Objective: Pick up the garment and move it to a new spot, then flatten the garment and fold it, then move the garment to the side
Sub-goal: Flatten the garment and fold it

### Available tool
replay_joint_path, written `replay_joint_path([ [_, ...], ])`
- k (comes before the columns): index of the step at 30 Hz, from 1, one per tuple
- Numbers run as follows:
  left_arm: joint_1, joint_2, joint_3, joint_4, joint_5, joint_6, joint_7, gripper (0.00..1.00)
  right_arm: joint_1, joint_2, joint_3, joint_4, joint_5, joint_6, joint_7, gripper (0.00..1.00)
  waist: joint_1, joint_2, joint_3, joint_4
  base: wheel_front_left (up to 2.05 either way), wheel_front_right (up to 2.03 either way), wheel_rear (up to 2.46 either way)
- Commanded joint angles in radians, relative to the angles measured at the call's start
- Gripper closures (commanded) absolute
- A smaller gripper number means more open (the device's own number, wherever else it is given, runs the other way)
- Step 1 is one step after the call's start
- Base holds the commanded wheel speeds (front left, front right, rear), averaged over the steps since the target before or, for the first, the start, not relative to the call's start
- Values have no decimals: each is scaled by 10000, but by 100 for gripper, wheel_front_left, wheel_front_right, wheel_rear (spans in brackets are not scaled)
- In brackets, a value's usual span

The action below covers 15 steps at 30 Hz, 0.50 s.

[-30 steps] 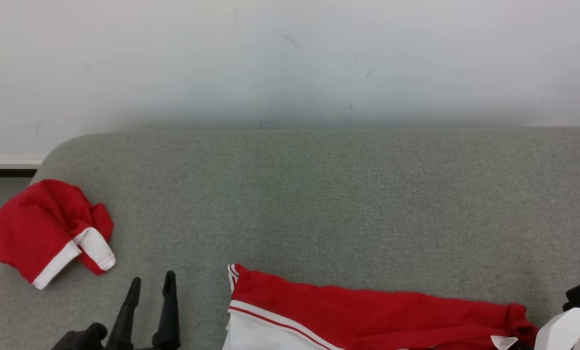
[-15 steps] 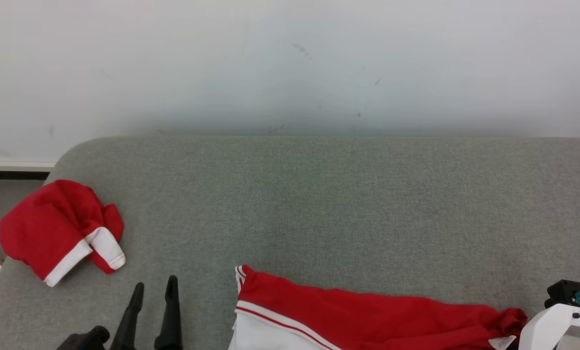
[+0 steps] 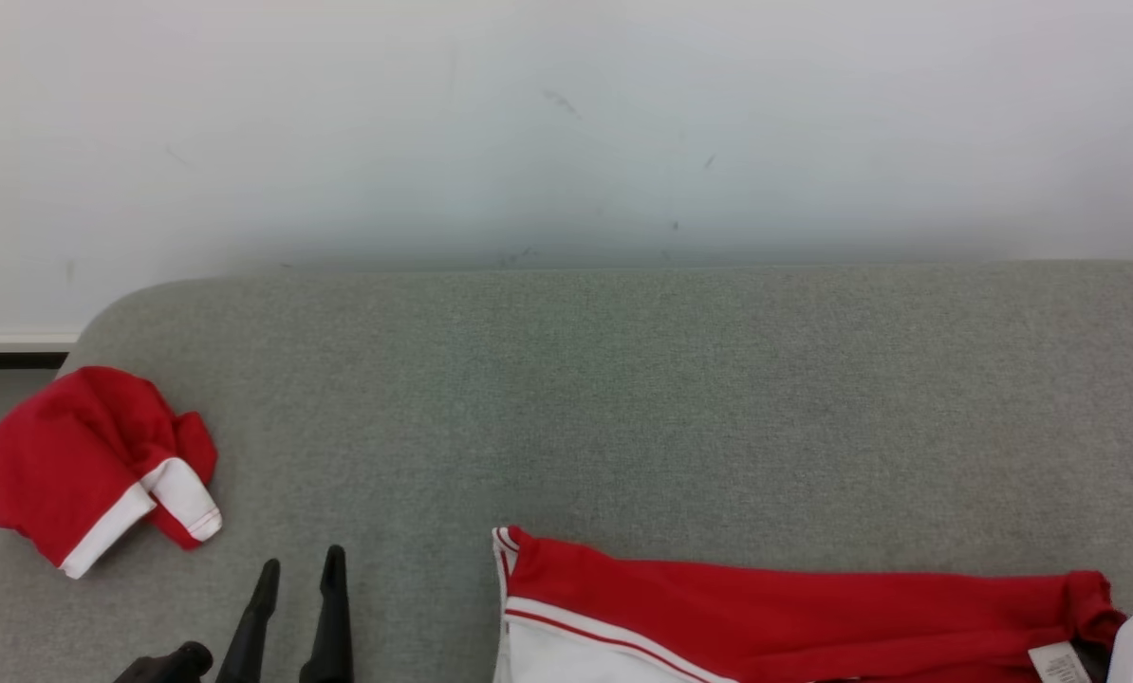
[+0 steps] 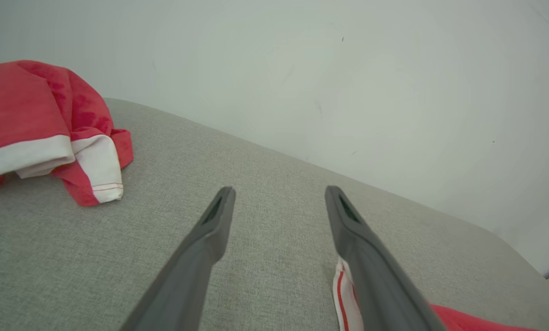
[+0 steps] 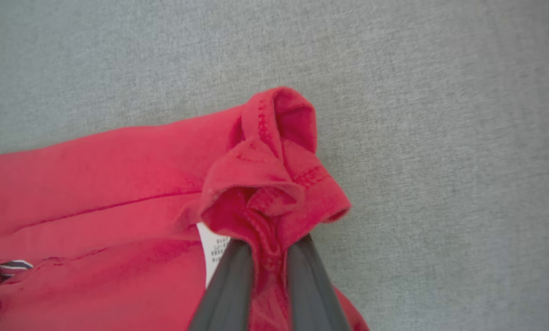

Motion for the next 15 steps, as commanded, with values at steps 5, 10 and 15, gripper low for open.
replay_joint_path([
  [5,25,30,76,-5,-21,-56,-16,0,200,-407,-552,-552,-317,-3,37,100,-1,-1,-9,-115,0,0,0],
  [10,108,30,105,32,-2,-77,-16,0,450,-116,-640,-1424,58,-1,251,100,-1,-1,-133,-136,0,0,0],
  [15,149,34,68,119,20,-116,-15,0,883,317,-424,-2645,751,-1,491,100,-1,-1,-358,79,0,0,0],
])
